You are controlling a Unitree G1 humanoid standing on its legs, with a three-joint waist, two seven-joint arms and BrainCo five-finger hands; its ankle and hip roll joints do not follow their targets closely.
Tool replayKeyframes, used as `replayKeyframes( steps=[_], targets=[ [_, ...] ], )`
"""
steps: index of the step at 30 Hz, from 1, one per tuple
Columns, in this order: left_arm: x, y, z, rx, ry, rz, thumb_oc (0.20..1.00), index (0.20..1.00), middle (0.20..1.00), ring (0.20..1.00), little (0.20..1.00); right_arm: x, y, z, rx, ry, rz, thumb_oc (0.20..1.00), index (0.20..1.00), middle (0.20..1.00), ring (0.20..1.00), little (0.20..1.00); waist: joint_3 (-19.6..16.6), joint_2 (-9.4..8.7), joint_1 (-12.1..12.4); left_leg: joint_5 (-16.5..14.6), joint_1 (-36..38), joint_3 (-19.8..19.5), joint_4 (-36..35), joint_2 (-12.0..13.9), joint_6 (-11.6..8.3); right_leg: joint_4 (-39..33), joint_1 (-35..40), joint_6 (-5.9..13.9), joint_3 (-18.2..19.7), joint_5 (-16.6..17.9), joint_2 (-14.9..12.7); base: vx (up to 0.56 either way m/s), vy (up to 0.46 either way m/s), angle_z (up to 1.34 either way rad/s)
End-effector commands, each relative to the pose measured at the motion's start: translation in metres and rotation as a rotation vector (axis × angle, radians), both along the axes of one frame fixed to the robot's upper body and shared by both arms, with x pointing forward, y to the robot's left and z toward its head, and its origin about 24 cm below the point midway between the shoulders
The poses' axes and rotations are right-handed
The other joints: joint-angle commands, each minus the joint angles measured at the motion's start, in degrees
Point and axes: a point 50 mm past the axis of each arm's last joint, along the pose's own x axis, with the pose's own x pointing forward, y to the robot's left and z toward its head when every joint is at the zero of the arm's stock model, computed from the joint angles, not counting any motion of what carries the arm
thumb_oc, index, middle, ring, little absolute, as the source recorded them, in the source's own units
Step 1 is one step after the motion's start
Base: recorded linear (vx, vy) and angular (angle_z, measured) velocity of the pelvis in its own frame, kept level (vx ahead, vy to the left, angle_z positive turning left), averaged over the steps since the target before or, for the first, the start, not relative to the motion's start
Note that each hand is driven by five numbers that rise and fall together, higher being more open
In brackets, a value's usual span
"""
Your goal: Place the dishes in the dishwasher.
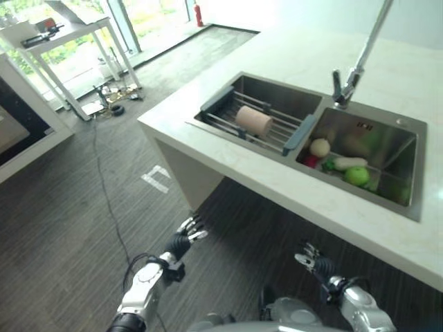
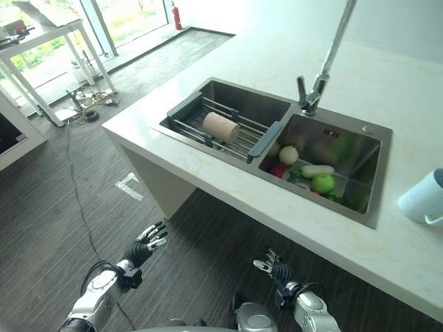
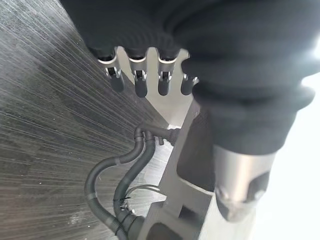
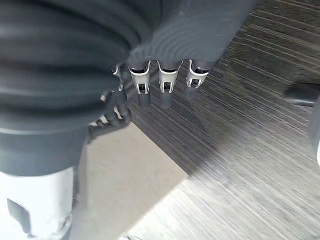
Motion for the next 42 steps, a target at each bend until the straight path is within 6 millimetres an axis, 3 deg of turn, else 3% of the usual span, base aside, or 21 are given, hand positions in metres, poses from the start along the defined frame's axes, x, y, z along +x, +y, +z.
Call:
replayKeyframes(
  steps=[1, 4, 7, 12, 14, 19, 23, 24, 25, 26, 27, 28, 29, 30, 31, 33, 36, 37, 38, 40, 42],
  targets=[
    [0.013, -0.001, 0.013, -0.039, -0.094, 0.013, 1.0, 1.0, 1.0, 1.0, 1.0, 0.01, -0.015, 0.01, -0.016, -0.047, -0.017, 1.0, 1.0, 1.0, 1.0, 1.0, 1.36, 0.97, 0.87, 10.41, 1.53, -3.32, -15.03, -1.62, 4.63, -13.42, 8.86, 5.73, 5.75, 5.71, 1.06, 0.34, 0.258, -0.72],
    [0.01, -0.001, 0.011, -0.051, -0.078, 0.019, 1.0, 1.0, 1.0, 1.0, 1.0, 0.008, -0.016, 0.008, -0.022, -0.03, -0.02, 1.0, 1.0, 1.0, 1.0, 1.0, 1.56, 1.71, 1.23, 13.29, 2.42, -6.67, -24.04, -0.6, 3.38, -13.64, 9.65, 6.35, 6.74, 5.05, 1.18, 0.25, 0.241, -0.89],
    [0.004, -0.002, 0.009, -0.047, -0.075, -0.031, 1.0, 1.0, 1.0, 1.0, 1.0, -0.004, -0.029, 0.002, -0.049, 0.035, -0.064, 1.0, 1.0, 1.0, 1.0, 1.0, 2.43, 2.85, 2.12, 17.1, 2.22, -11.76, -34.73, 3.19, 1.29, -13.3, 11.92, 7.95, 8.71, 3.42, -0.49, 0.43, 0.439, -0.57],
    [0.006, 0.0, 0.012, -0.028, -0.078, -0.047, 1.0, 1.0, 1.0, 1.0, 1.0, -0.015, -0.036, -0.004, -0.044, 0.071, -0.105, 1.0, 1.0, 1.0, 1.0, 1.0, 2.56, 3.14, 2.09, 13.41, 3.36, -11.86, -33.92, 2.22, 2.46, -9.64, 10.99, 9.09, 7.81, 2.19, -2.72, 0.29, 0.353, -0.42],
    [0.009, 0.005, 0.015, 0.002, -0.091, -0.051, 1.0, 1.0, 1.0, 1.0, 1.0, -0.022, -0.035, -0.007, -0.034, 0.074, -0.112, 1.0, 1.0, 1.0, 1.0, 1.0, 2.59, 3.19, 1.91, 11.31, 4.9, -11.56, -33.77, 0.85, 3.82, -7.36, 9.52, 10.29, 7.49, 2.04, -4.34, 0.26, 0.377, -0.28],
    [0.005, 0.016, 0.017, 0.054, -0.101, -0.039, 1.0, 1.0, 1.0, 1.0, 1.0, -0.026, -0.028, -0.01, -0.016, 0.051, -0.127, 1.0, 1.0, 1.0, 1.0, 1.0, 2.03, 3.2, 2.92, 8.21, 6.42, -7.78, -35.11, -2.4, 7.36, -5.57, 6.65, 13.64, 5.52, 5.98, -8.57, 0.14, 0.294, -0.5],
    [0.005, 0.016, 0.016, 0.057, -0.1, -0.03, 1.0, 1.0, 1.0, 1.0, 1.0, -0.027, -0.029, -0.011, -0.029, 0.064, -0.137, 1.0, 1.0, 1.0, 1.0, 1.0, 1.6, 3.01, 3.39, 7.56, 6.98, -6.03, -36.43, -3.72, 8.96, -3.31, 5.23, 14.03, 4.66, 7.81, -9.12, 0.06, 0.199, -0.47],
    [0.003, 0.018, 0.016, 0.077, -0.099, -0.021, 1.0, 1.0, 1.0, 1.0, 1.0, -0.028, -0.03, -0.012, -0.034, 0.068, -0.122, 1.0, 1.0, 1.0, 1.0, 1.0, 1.68, 2.96, 4.2, 7.22, 7.7, -4.23, -37.03, -3.91, 9.34, -1.78, 4.53, 13.98, 1.46, 8.23, -9.12, 0.04, 0.152, -0.55],
    [0.003, 0.018, 0.016, 0.079, -0.099, -0.015, 1.0, 1.0, 1.0, 1.0, 1.0, -0.028, -0.03, -0.012, -0.035, 0.068, -0.115, 1.0, 1.0, 1.0, 1.0, 1.0, 1.68, 2.96, 4.45, 7.2, 7.85, -3.68, -37.17, -3.85, 9.3, -1.68, 4.51, 13.97, 0.6, 8.27, -9.3, 0.02, 0.1, -0.6],
    [0.004, 0.022, 0.017, 0.087, -0.1, 0.019, 1.0, 1.0, 1.0, 1.0, 1.0, -0.021, -0.03, -0.01, -0.04, 0.064, -0.078, 1.0, 1.0, 1.0, 1.0, 1.0, 1.74, 2.77, 5.8, 6.41, 9.28, -1.26, -38.35, -3.82, 8.88, -0.94, 4.39, 14.55, -3.56, 8.49, -10.73, 0.01, 0.028, -0.63],
    [0.004, 0.022, 0.017, 0.088, -0.1, 0.022, 1.0, 1.0, 1.0, 1.0, 1.0, -0.02, -0.03, -0.01, -0.039, 0.063, -0.075, 1.0, 1.0, 1.0, 1.0, 1.0, 1.86, 2.72, 6.03, 6.29, 9.65, -0.9, -38.65, -3.86, 8.87, -0.77, 4.35, 14.67, -3.78, 8.32, -10.83, -0.02, -0.042, -0.98],
    [0.004, 0.024, 0.017, 0.089, -0.094, 0.038, 1.0, 1.0, 1.0, 1.0, 1.0, -0.015, -0.029, -0.008, -0.037, 0.06, -0.065, 1.0, 1.0, 1.0, 1.0, 1.0, 2.22, 2.62, 6.21, 6.21, 10.06, 0.25, -38.86, -3.69, 8.48, -3.47, 3.03, 14.55, -6.46, 8.44, -8.93, -0.03, -0.083, -1.26],
    [0.003, 0.025, 0.016, 0.089, -0.087, 0.052, 1.0, 1.0, 1.0, 1.0, 1.0, -0.013, -0.028, -0.007, -0.039, 0.061, -0.054, 1.0, 1.0, 1.0, 1.0, 1.0, 2.42, 2.65, 6.42, 6.06, 10.71, 1.25, -39.02, -3.64, 8.09, -4.38, 2.8, 14.5, -8.65, 8.48, -8.88, -0.09, -0.135, -1.02],
    [0.0, 0.027, 0.013, 0.091, -0.068, 0.072, 1.0, 1.0, 1.0, 1.0, 1.0, -0.011, -0.028, -0.006, -0.038, 0.058, -0.053, 1.0, 1.0, 1.0, 1.0, 1.0, 2.56, 2.76, 6.17, 5.86, 11.21, 1.65, -39.78, -3.91, 8.28, -4.45, 1.16, 14.74, -8.45, 9.54, -9.34, -0.08, -0.187, -0.79],
    [0.0, 0.027, 0.01, 0.093, -0.049, 0.075, 1.0, 1.0, 1.0, 1.0, 1.0, -0.011, -0.029, -0.006, -0.035, 0.059, -0.067, 1.0, 1.0, 1.0, 1.0, 1.0, 2.65, 2.83, 5.32, 6.08, 11.18, 0.96, -39.88, -3.83, 7.92, -6.26, 1.6, 13.84, -6.89, 7.84, -7.28, -0.09, -0.306, -0.07],
    [-0.009, 0.026, -0.004, 0.082, 0.036, 0.093, 1.0, 1.0, 1.0, 1.0, 1.0, -0.015, -0.032, -0.01, -0.037, 0.076, -0.096, 1.0, 1.0, 1.0, 1.0, 1.0, 2.03, 2.81, 5.16, 6.47, 10.91, 2.1, -38.56, -3.08, 6.44, -10.06, 3.98, 12.52, -7.89, 6.38, -5.65, -0.03, -0.282, 0.24],
    [-0.024, 0.02, -0.022, 0.045, 0.111, 0.111, 1.0, 1.0, 1.0, 1.0, 1.0, -0.017, -0.04, -0.009, -0.071, 0.081, -0.101, 1.0, 1.0, 1.0, 1.0, 1.0, 2.67, 1.54, 4.31, 3.0, 6.28, 1.16, -25.69, -2.9, 5.3, -13.66, 6.04, 10.59, -4.96, 6.98, -4.6, -0.03, -0.138, 0.1],
    [-0.033, 0.019, -0.03, 0.031, 0.139, 0.123, 1.0, 1.0, 1.0, 1.0, 1.0, -0.016, -0.047, -0.008, -0.091, 0.08, -0.112, 1.0, 1.0, 1.0, 1.0, 1.0, 3.05, 0.95, 4.94, 3.75, 2.06, -2.33, -20.46, -3.1, 4.87, -14.85, 6.17, 9.49, -3.56, 8.12, -4.77, -0.06, -0.015, 0.1],
    [-0.038, 0.019, -0.033, 0.019, 0.156, 0.136, 1.0, 1.0, 1.0, 1.0, 1.0, -0.016, -0.05, -0.008, -0.1, 0.082, -0.118, 1.0, 1.0, 1.0, 1.0, 1.0, 3.08, 1.07, 5.49, 3.76, 1.66, -4.72, -20.64, -3.59, 4.8, -15.01, 6.22, 9.4, -2.77, 8.19, -4.67, -0.01, 0.059, -0.09],
    [-0.047, 0.022, -0.037, -0.001, 0.18, 0.161, 1.0, 1.0, 1.0, 1.0, 1.0, -0.014, -0.056, -0.006, -0.115, 0.082, -0.12, 1.0, 1.0, 1.0, 1.0, 1.0, 2.69, 1.75, 6.15, 5.94, 4.25, -6.98, -27.6, -1.95, 4.18, -15.38, 6.17, 9.62, -2.11, 7.77, -4.29, 0.08, 0.145, -0.54],
    [-0.05, 0.024, -0.038, 0.003, 0.19, 0.15, 1.0, 1.0, 1.0, 1.0, 1.0, -0.018, -0.063, -0.005, -0.121, 0.076, -0.132, 1.0, 1.0, 1.0, 1.0, 1.0, 2.53, 2.45, 5.45, 9.87, 4.3, -4.62, -32.14, 1.31, 2.5, -15.97, 6.73, 9.8, -3.5, 7.51, -4.67, 0.08, 0.177, -0.66]
  ],
)
